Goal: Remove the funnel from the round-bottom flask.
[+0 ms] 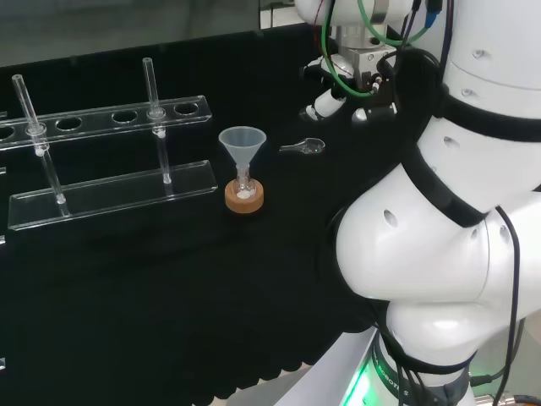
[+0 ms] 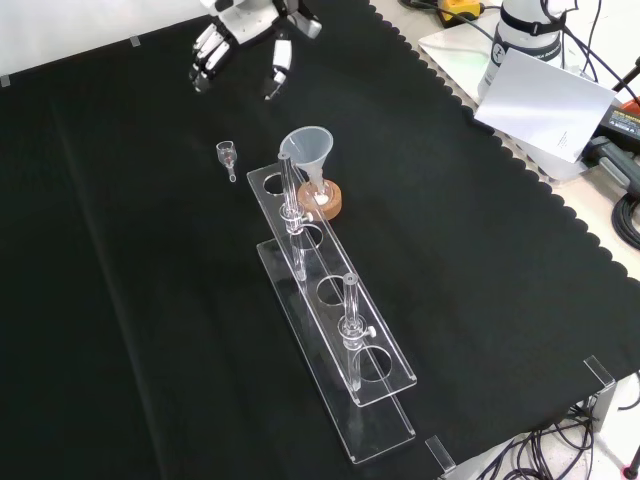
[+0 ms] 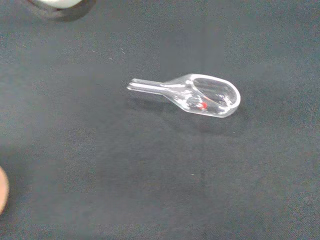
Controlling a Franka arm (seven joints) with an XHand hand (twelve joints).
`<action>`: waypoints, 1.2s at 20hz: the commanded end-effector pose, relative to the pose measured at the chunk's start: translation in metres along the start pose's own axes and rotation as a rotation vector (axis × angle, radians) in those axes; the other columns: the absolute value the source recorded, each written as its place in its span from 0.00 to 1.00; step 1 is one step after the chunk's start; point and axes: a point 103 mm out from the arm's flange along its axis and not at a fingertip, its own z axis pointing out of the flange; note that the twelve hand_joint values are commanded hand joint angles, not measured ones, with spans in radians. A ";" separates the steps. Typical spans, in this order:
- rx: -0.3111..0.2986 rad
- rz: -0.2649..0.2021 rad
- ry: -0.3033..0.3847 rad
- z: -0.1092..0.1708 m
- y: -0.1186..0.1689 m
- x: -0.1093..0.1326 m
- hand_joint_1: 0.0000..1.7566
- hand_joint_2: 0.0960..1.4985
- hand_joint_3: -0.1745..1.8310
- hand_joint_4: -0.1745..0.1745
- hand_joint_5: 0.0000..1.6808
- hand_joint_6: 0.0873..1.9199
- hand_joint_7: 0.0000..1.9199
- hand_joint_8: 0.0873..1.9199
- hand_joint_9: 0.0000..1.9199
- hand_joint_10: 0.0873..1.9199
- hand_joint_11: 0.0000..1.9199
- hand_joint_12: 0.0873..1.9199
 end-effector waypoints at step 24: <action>0.378 -0.023 -0.050 -0.048 -0.045 0.131 0.23 0.42 0.21 0.46 0.12 0.00 0.02 0.32 0.15 0.36 0.17 0.74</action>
